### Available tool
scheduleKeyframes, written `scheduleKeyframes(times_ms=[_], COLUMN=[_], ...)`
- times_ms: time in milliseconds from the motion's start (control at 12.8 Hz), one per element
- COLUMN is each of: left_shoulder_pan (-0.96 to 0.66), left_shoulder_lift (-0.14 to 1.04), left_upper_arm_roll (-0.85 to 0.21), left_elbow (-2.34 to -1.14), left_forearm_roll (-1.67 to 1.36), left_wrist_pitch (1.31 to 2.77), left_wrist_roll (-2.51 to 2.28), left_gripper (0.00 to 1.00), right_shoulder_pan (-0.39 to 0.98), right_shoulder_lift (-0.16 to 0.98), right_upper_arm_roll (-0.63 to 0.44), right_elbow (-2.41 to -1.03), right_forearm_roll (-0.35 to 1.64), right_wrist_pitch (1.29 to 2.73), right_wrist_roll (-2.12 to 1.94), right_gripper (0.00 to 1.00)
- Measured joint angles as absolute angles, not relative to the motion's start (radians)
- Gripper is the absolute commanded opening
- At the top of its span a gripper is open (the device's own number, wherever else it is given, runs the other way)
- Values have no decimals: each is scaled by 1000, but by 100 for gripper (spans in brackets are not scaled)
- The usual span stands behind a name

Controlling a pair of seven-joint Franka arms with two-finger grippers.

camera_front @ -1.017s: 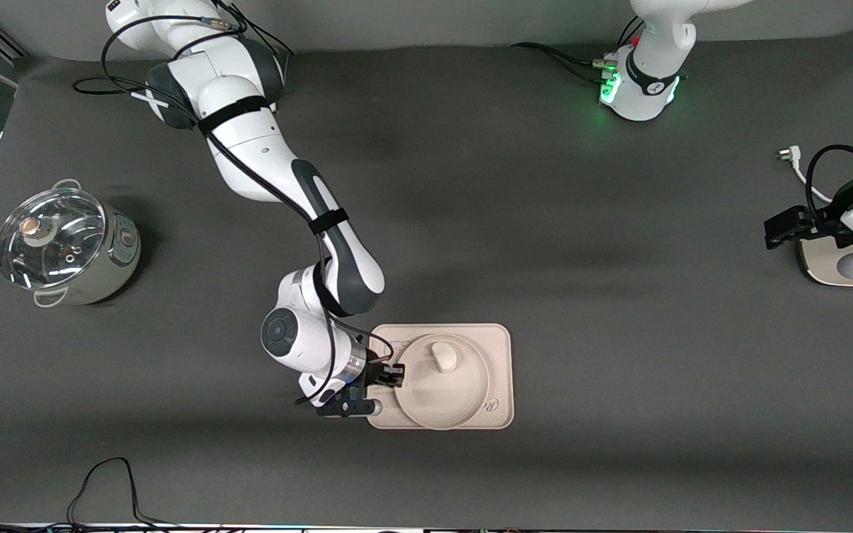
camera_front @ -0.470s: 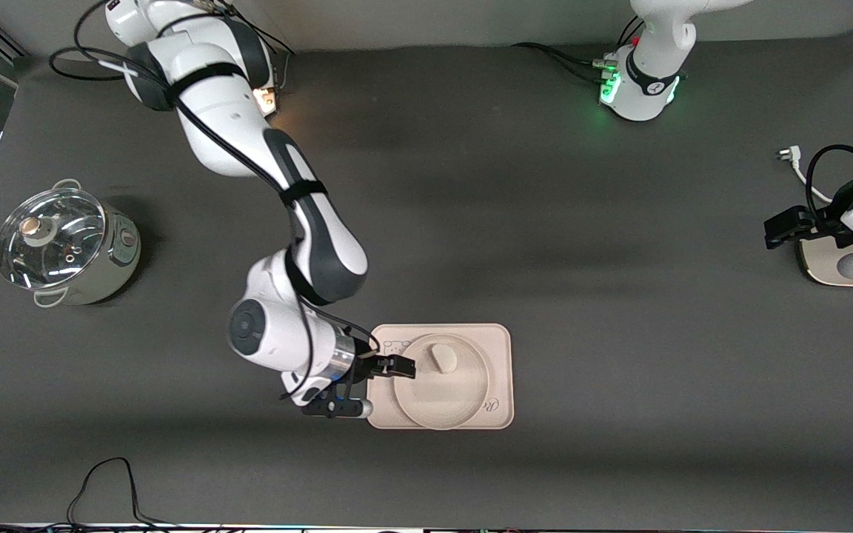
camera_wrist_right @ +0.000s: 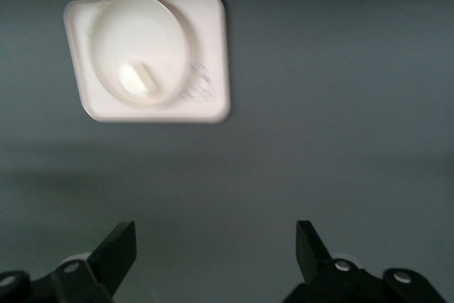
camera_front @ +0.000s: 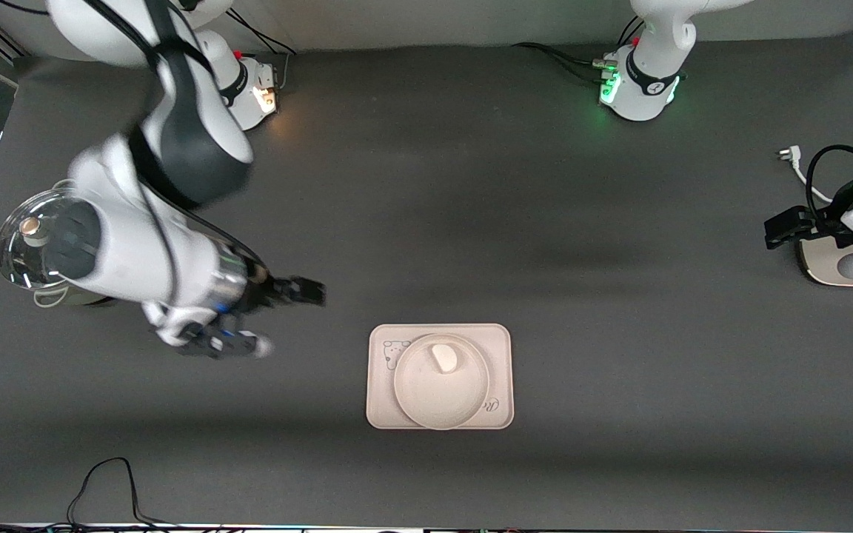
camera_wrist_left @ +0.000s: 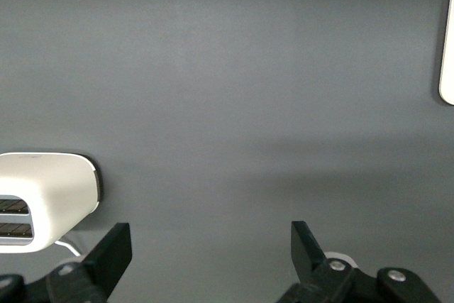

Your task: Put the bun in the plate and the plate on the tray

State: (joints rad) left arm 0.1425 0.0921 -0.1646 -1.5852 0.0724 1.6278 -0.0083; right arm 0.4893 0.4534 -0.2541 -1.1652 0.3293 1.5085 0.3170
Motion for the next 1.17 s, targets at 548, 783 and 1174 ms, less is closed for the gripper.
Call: scheduleKeyframes(times_ms=[548, 783, 1174], left_shoulder_pan=[143, 143, 143], left_shoulder_lift=[92, 92, 92], left_upper_arm_roll=[-163, -163, -163], left_elbow=[-1585, -1585, -1585], left_forearm_roll=[72, 72, 71], left_wrist_pitch=[1628, 1628, 1628], left_wrist_roll=[-8, -8, -8], left_gripper=[100, 100, 100], right_shoulder_pan=[178, 138, 139], right_shoulder_lift=[86, 80, 81], right_upper_arm_roll=[-115, -148, -166], right_elbow=[-1434, -1467, -1483], right_forearm_roll=[81, 57, 21], right_wrist_pitch=[1402, 1430, 1471], right_wrist_roll=[55, 26, 25], right_gripper=[100, 100, 100])
